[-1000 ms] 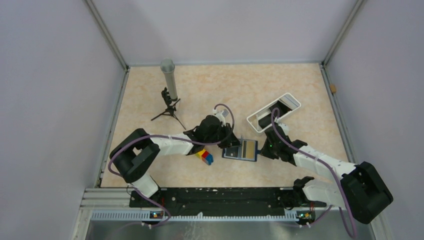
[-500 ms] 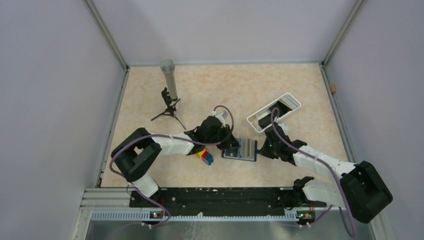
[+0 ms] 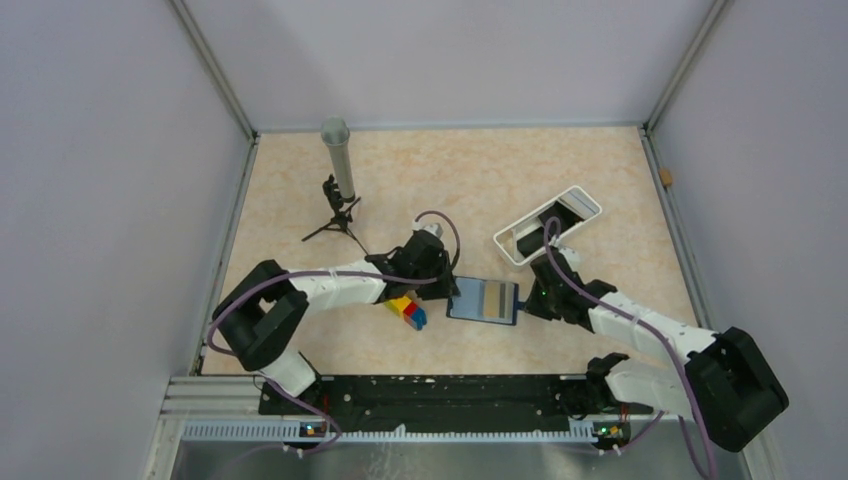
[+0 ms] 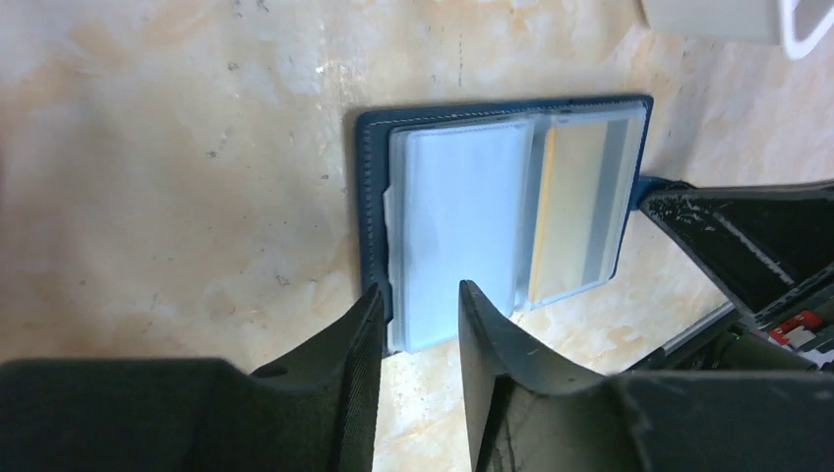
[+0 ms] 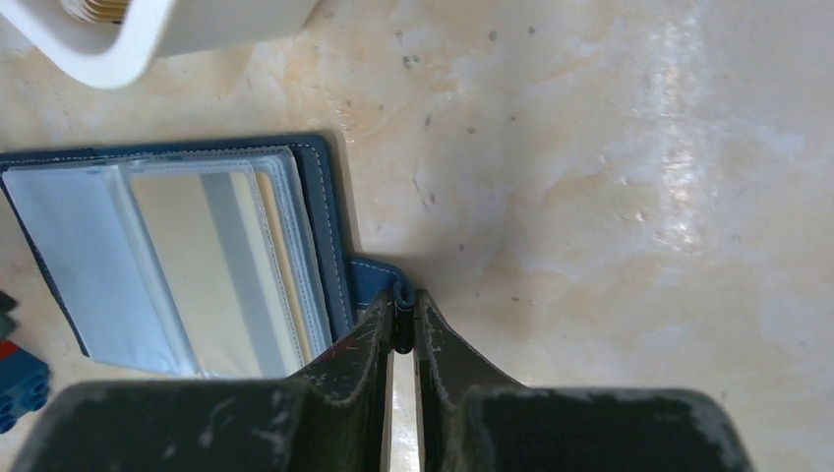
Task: Put the credit cards into the card holder
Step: Turn over the card slot in the card holder, then pick up the credit card from the storage box.
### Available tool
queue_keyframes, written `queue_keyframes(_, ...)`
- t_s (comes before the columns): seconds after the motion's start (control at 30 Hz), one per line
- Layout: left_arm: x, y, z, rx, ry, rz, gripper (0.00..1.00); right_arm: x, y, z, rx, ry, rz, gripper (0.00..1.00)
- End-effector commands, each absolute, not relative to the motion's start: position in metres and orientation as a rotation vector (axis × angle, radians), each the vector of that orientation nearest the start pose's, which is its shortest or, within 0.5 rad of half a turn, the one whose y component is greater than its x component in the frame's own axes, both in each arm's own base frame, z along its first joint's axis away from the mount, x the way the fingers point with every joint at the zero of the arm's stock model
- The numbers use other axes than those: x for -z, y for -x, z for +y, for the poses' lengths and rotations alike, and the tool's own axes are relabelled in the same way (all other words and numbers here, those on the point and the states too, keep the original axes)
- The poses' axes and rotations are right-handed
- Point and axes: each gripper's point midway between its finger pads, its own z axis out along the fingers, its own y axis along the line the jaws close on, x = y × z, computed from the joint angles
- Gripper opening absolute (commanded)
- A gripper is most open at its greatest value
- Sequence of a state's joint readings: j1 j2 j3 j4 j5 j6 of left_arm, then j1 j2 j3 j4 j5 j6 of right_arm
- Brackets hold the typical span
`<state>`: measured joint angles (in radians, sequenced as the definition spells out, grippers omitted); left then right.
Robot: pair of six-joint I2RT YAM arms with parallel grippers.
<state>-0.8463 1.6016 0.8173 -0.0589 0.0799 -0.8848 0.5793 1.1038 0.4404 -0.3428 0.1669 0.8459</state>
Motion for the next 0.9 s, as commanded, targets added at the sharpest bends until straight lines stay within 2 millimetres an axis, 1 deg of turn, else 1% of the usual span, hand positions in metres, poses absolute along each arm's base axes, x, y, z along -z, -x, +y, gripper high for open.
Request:
queue_keyframes(0.0, -0.09, -0.239, -0.319, 0.775, -0.065, 2.502, 0.41, -0.037, -0.204, 0.118, -0.228, -0.392, 2.538, 0.12)
queue_keyframes(0.03, -0.095, -0.244, -0.316, 0.737, -0.076, 2.482, 0.46, -0.044, -0.205, 0.117, -0.221, -0.379, 2.528, 0.2)
queue_keyframes(0.07, -0.1, -0.245, -0.313, 0.709, -0.095, 2.479, 0.54, -0.055, -0.21, 0.117, -0.226, -0.37, 2.503, 0.24)
queue_keyframes(0.1, -0.106, -0.247, -0.311, 0.692, -0.111, 2.475, 0.59, -0.061, -0.211, 0.116, -0.223, -0.354, 2.496, 0.29)
queue_keyframes(0.17, -0.118, -0.249, -0.31, 0.677, -0.151, 2.467, 0.67, -0.085, -0.222, 0.12, -0.241, -0.316, 2.448, 0.37)
queue_keyframes(0.23, -0.129, -0.25, -0.31, 0.688, -0.186, 2.463, 0.73, -0.107, -0.232, 0.121, -0.24, -0.28, 2.415, 0.44)
queue_keyframes(0.33, -0.144, -0.25, -0.308, 0.782, -0.223, 2.471, 0.81, -0.135, -0.25, 0.125, -0.245, -0.216, 2.381, 0.51)
queue_keyframes(0.37, -0.148, -0.254, -0.302, 0.798, -0.218, 2.474, 0.83, -0.141, -0.256, 0.127, -0.251, -0.199, 2.379, 0.52)
queue_keyframes(0.4, -0.152, -0.256, -0.298, 0.808, -0.226, 2.476, 0.87, -0.145, -0.263, 0.128, -0.264, -0.184, 2.376, 0.53)
queue_keyframes(0.5, -0.165, -0.262, -0.281, 0.814, -0.259, 2.475, 0.95, -0.149, -0.286, 0.135, -0.312, -0.118, 2.389, 0.54)
queue_keyframes(0.57, -0.172, -0.267, -0.269, 0.799, -0.288, 2.477, 0.98, -0.146, -0.299, 0.139, -0.308, -0.078, 2.406, 0.56)
queue_keyframes(0.67, -0.18, -0.276, -0.248, 0.752, -0.304, 2.481, 0.99, -0.141, -0.319, 0.142, -0.292, -0.039, 2.427, 0.55)
queue_keyframes(0.7, -0.184, -0.28, -0.242, 0.729, -0.308, 2.473, 0.99, -0.138, -0.323, 0.144, -0.297, -0.025, 2.434, 0.55)
queue_keyframes(0.77, -0.185, -0.286, -0.23, 0.66, -0.293, 2.469, 0.99, -0.131, -0.332, 0.145, -0.29, -0.008, 2.455, 0.54)
queue_keyframes(0.87, -0.184, -0.29, -0.225, 0.637, -0.293, 2.444, 0.99, -0.117, -0.339, 0.149, -0.282, 0.02, 2.498, 0.52)
